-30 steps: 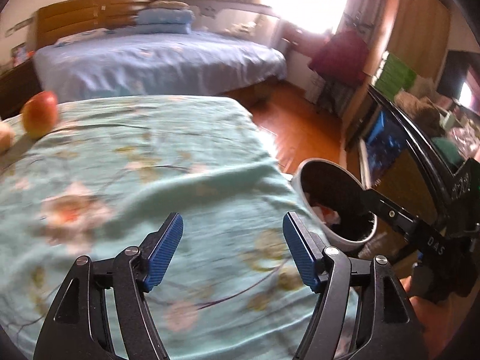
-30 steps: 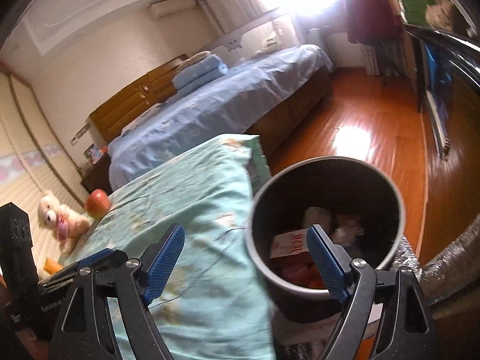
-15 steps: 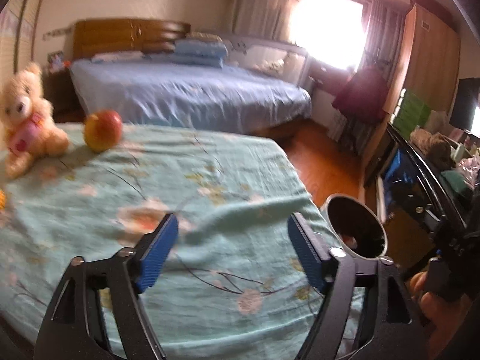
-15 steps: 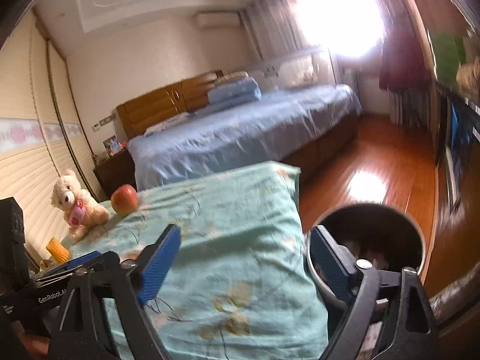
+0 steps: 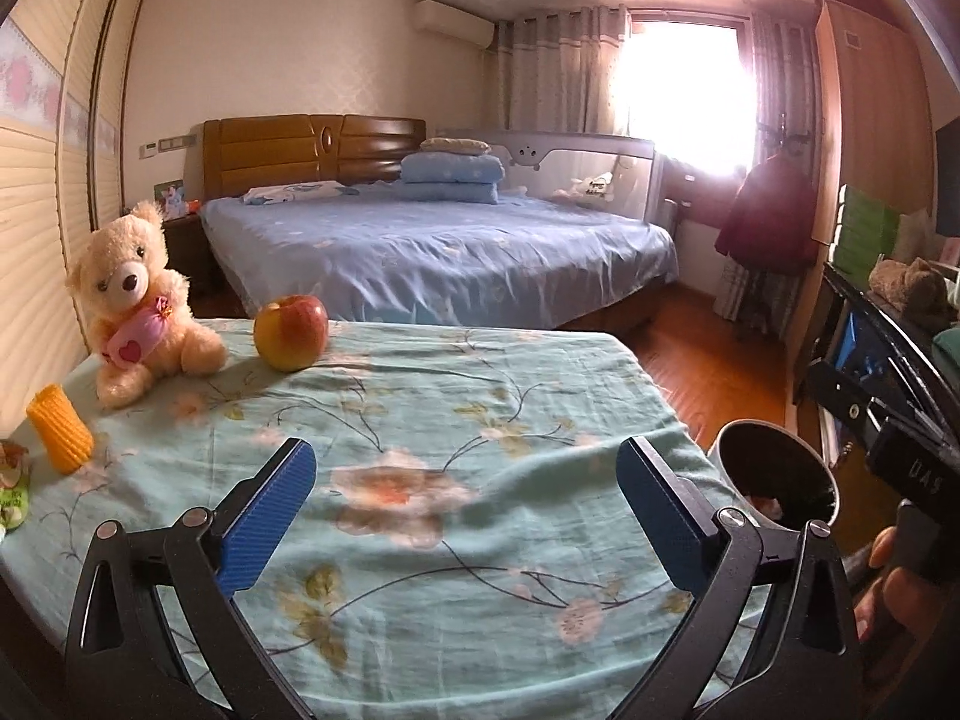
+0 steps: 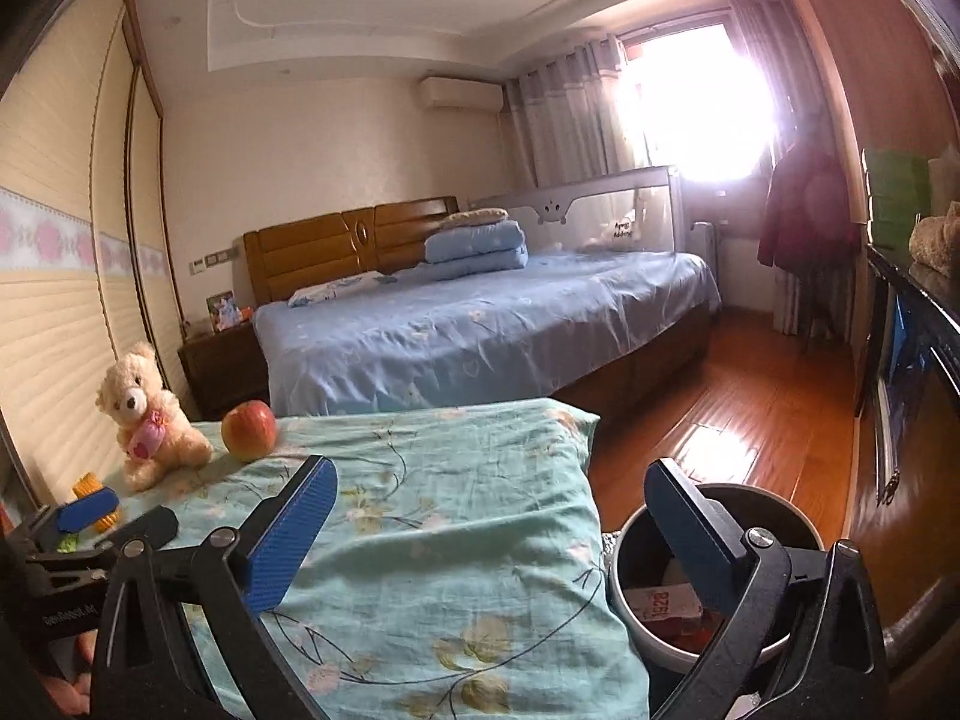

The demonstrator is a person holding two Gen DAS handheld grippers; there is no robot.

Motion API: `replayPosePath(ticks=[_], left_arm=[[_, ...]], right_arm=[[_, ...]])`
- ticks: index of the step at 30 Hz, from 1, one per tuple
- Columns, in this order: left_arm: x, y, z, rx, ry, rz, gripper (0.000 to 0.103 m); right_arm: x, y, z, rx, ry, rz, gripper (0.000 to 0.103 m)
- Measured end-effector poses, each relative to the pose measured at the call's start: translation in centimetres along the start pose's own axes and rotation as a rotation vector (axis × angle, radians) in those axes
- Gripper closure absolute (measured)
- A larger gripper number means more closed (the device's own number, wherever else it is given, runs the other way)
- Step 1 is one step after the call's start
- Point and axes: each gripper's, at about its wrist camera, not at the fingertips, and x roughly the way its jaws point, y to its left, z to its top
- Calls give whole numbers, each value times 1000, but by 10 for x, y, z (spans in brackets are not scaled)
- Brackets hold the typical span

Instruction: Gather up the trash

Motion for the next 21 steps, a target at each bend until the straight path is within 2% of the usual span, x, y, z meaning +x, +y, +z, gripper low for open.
replayPosePath(ticks=[21], left_arm=[[-5, -3, 2, 17, -2, 7, 1]], right_arm=[[3, -3, -9, -2, 32, -11, 0]])
